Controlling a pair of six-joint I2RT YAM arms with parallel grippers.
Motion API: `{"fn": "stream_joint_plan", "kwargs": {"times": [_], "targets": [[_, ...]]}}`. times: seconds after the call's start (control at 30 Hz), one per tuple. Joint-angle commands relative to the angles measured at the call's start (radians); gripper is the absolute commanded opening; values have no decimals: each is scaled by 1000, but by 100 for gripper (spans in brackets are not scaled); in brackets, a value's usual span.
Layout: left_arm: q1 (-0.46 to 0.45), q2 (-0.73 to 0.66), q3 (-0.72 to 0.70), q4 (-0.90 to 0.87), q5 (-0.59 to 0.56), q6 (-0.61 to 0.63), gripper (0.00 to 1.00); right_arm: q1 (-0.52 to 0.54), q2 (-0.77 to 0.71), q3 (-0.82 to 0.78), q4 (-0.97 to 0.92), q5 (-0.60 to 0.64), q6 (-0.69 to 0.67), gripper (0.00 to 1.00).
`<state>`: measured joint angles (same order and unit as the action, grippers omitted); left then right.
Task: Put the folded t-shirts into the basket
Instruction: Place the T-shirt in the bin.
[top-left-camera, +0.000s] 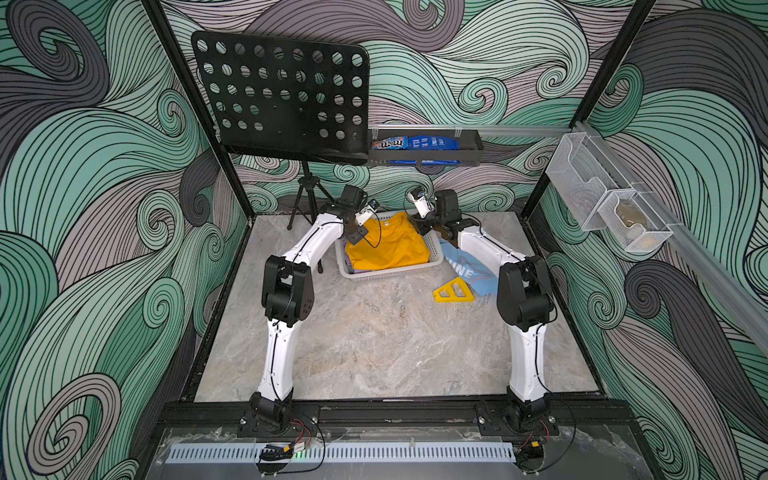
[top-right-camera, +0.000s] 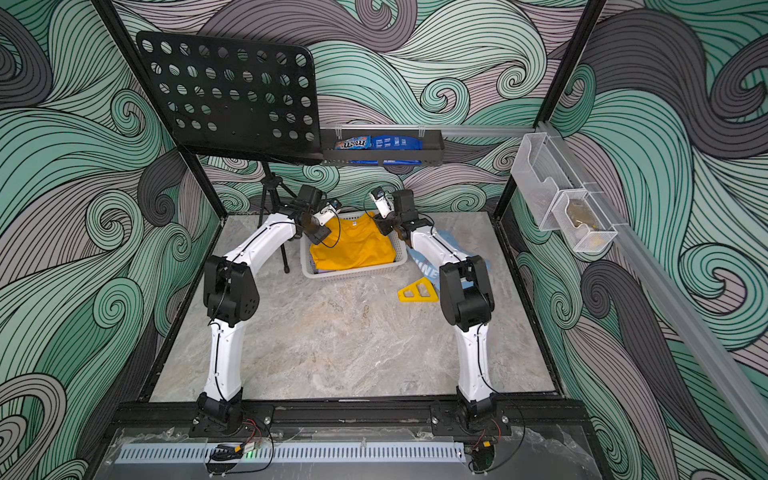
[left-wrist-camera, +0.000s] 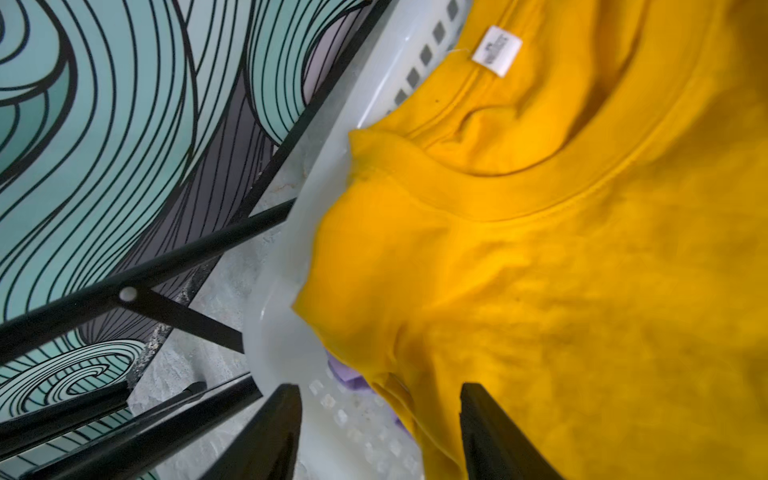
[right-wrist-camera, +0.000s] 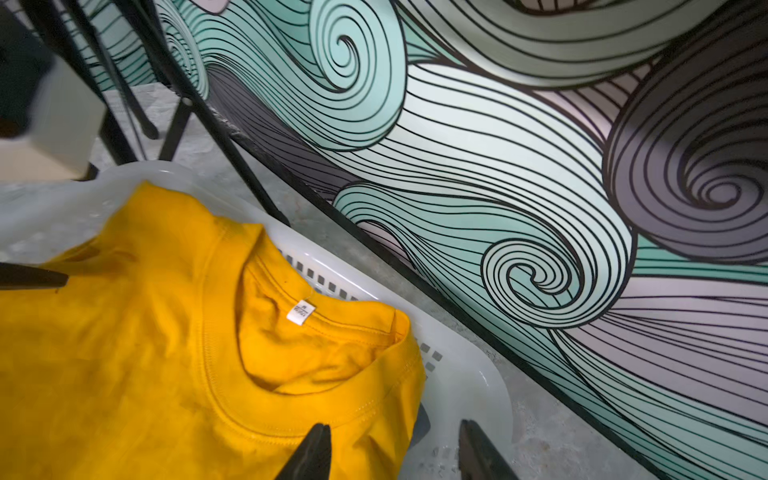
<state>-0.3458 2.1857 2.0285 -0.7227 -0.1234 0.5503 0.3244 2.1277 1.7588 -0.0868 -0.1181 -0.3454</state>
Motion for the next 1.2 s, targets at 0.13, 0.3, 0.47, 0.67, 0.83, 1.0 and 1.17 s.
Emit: {"fn": "stream_joint_plan", "kwargs": {"times": [0.13,0.3,0.47,0.67,0.83,1.0,1.17], "targets": [[-23,40,26,47,21,43,61,24,94,58,-14,-24,16,44],[-20,155,118,3,-33,64,61,24,205,170,-68,8,23,44],[-10,219,165,-120,-42,49,63,32,278,203,-124,38,10,44],[-5,207,110,-165,3,13,66,34,298,166,-151,73,-17,46],[-5,163,121,-192,16,-24,70,30,253,201,-209,68,-34,51],[-5,57,115,-221,40,-78,78,8,112,199,-262,-58,-26,58],[-5,-74,42,-229,101,-100,85,-20,-80,55,-260,-147,-31,70]]}}
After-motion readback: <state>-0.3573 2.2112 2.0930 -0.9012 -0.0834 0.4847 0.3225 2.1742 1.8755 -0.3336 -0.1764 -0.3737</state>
